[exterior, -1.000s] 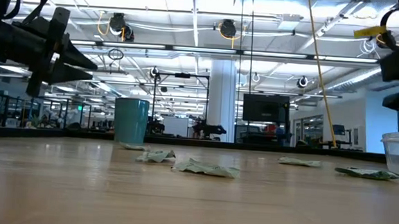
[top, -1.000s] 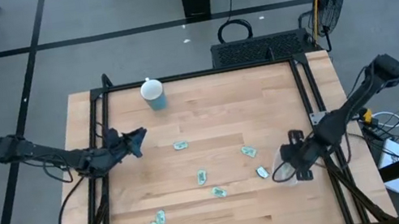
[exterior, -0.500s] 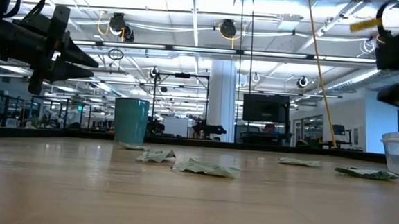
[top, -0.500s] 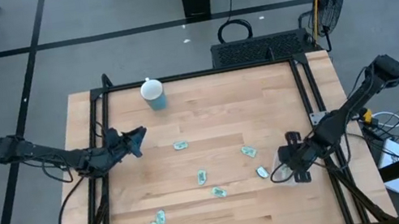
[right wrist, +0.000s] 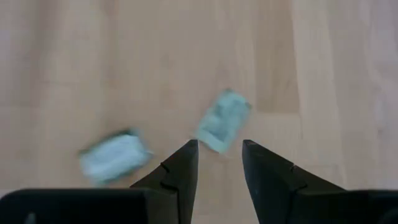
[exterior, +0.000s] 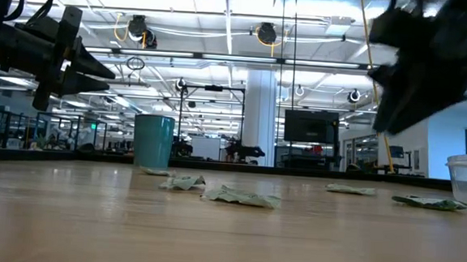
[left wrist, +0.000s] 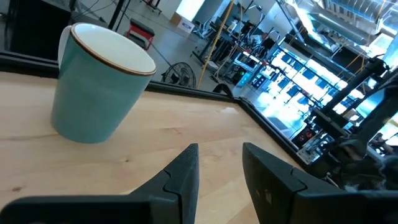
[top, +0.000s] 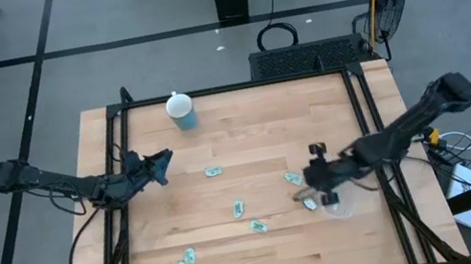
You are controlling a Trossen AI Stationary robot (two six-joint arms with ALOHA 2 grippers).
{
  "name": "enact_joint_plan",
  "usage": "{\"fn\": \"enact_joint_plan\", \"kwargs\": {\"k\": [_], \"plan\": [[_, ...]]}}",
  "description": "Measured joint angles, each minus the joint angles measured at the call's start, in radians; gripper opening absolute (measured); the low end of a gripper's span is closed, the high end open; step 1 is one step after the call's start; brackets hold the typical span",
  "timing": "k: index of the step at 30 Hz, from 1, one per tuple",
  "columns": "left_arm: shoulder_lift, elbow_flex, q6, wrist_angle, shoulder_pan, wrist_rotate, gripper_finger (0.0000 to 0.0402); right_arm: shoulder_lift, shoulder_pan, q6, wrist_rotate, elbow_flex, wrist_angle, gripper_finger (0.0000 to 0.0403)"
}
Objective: Pick and place Stevia / Truvia into bins
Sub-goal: Put the stevia packet into the transparent container
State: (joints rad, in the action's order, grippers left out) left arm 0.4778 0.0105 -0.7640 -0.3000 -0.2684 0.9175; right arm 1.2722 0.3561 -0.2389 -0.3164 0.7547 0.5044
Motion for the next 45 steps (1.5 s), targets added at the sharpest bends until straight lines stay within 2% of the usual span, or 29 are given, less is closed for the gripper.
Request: {"fn": "enact_joint_plan", "kwargs": {"k": [5, 9, 21, 27, 35, 38, 42, 45], "plan": [[0.0, 0.0, -0.004, 0.0, 0.0, -0.01, 0.0127, 0.141, -0.151, 0.042, 0.116, 0.0, -0.038, 0.0121], [0.0, 0.0, -0.004, 0.003, 0.0, -0.019, 0.0127, 0.208, -0.207, 0.043, 0.231, 0.0, -0.079, 0.0121], [0.0, 0.0, 0.005, 0.013, 0.0, -0.02, 0.0127, 0.249, -0.253, 0.135, 0.244, -0.001, -0.161, 0.0119], [0.0, 0.0, 0.01, 0.013, 0.0, -0.023, 0.0127, 0.267, -0.264, 0.147, 0.322, -0.041, -0.252, 0.0082], [0.0, 0.0, 0.01, 0.013, 0.0, -0.022, 0.0127, 0.309, -0.269, 0.152, 0.318, -0.057, -0.277, 0.0013], [0.0, 0.0, 0.01, 0.013, 0.0, -0.022, 0.0127, 0.269, -0.238, 0.152, 0.242, -0.059, -0.261, 0.0005], [0.0, 0.0, 0.009, 0.02, 0.0, -0.022, 0.0127, 0.166, -0.134, 0.158, 0.085, 0.005, -0.031, 0.0001], [0.005, 0.0, 0.008, 0.022, 0.0, -0.02, 0.0127, 0.087, -0.03, 0.032, 0.053, 0.126, 0.159, 0.0001]]}}
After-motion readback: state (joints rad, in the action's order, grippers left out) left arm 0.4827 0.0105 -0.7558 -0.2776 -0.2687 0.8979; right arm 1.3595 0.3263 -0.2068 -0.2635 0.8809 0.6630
